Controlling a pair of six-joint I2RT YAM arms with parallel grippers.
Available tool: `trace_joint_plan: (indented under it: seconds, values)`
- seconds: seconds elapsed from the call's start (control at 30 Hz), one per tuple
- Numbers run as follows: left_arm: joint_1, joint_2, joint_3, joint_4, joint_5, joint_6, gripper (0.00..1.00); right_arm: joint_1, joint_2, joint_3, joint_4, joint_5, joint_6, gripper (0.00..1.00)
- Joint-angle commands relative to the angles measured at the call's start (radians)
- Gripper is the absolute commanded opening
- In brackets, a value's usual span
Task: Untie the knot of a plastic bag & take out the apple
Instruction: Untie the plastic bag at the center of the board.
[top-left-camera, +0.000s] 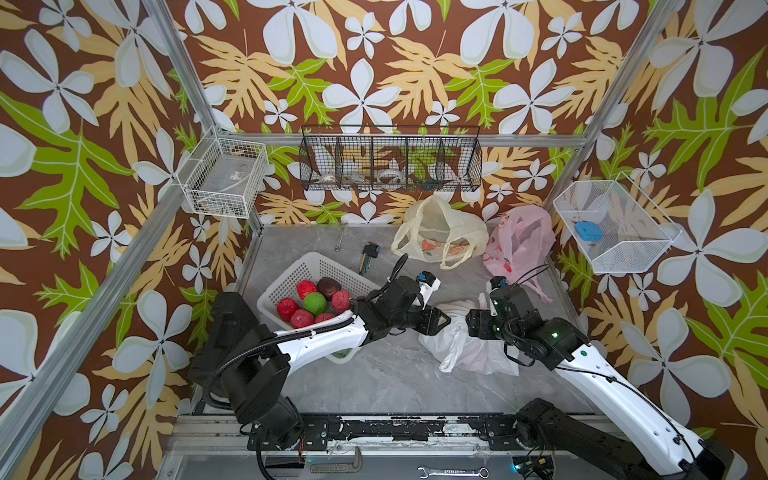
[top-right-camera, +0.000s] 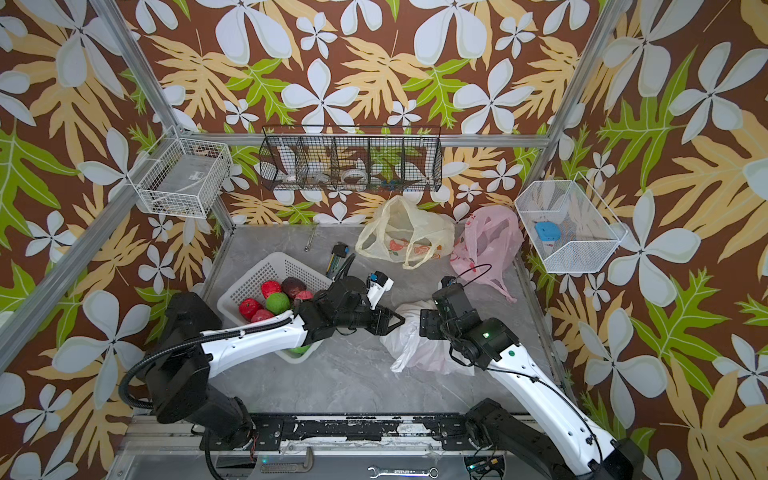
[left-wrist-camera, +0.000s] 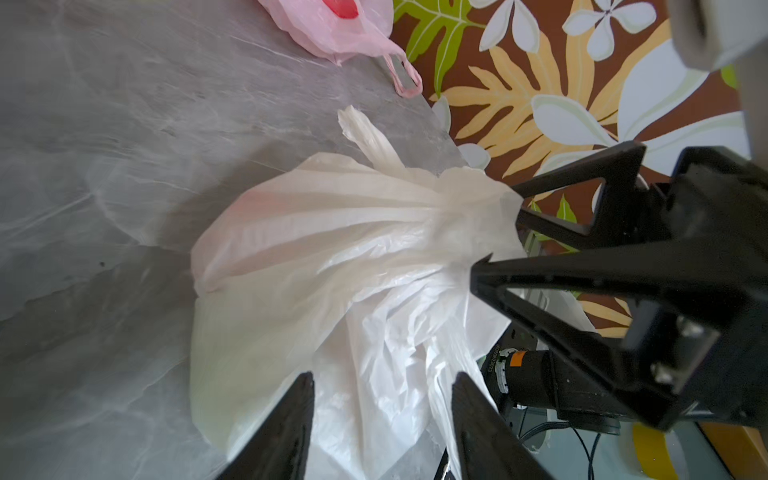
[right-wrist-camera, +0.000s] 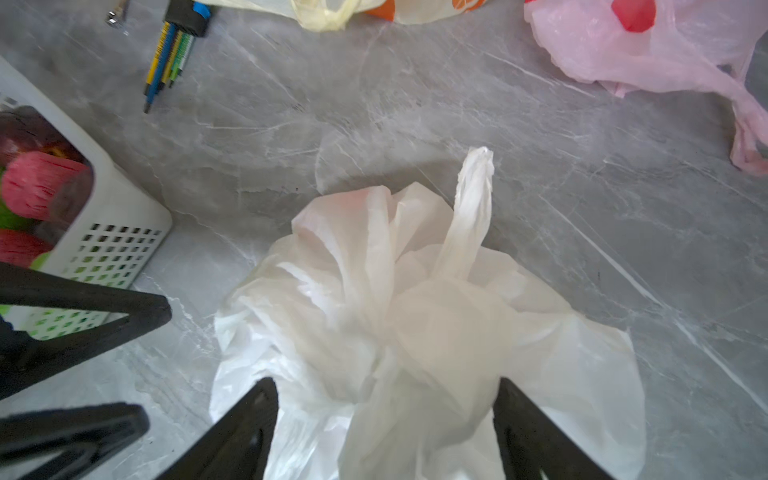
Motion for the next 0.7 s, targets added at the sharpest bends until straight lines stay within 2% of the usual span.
trace_joint_plan:
  seconds: [0.0, 0.07, 0.13, 0.2, 0.3, 0.33, 0.37, 0.47, 0.67]
  values:
    - [0.000, 0.076, 0.047, 0.027, 0.061, 0.015, 0.56, 0.001, 0.053, 0.005, 0.014, 0.088, 0.011, 0.82]
    - [-0.002, 0.121, 0.073, 0.030, 0.085, 0.013, 0.56, 0.000, 0.078, 0.013, -0.001, 0.119, 0.003, 0.78]
    - [-0.011, 0.152, 0.097, 0.033, 0.095, 0.015, 0.54, 0.001, 0.076, 0.010, 0.010, 0.130, -0.009, 0.63]
    - [-0.013, 0.175, 0.115, 0.034, 0.115, 0.013, 0.40, 0.000, 0.047, -0.003, 0.042, 0.126, -0.026, 0.42]
    - [-0.012, 0.162, 0.121, 0.021, 0.106, 0.020, 0.12, 0.000, -0.019, -0.017, 0.078, 0.147, -0.040, 0.27]
    - [-0.010, 0.149, 0.120, 0.011, 0.092, 0.030, 0.06, 0.000, -0.041, -0.019, 0.088, 0.156, -0.047, 0.24]
    - [-0.004, 0.131, 0.116, -0.001, 0.079, 0.039, 0.01, 0.000, -0.066, -0.020, 0.095, 0.168, -0.055, 0.19]
    - [0.033, 0.067, 0.088, -0.026, 0.057, 0.052, 0.00, 0.000, -0.130, -0.017, 0.116, 0.210, -0.088, 0.00]
    - [0.119, -0.142, -0.060, -0.054, -0.033, 0.069, 0.00, -0.002, -0.160, -0.008, 0.155, 0.263, -0.135, 0.00]
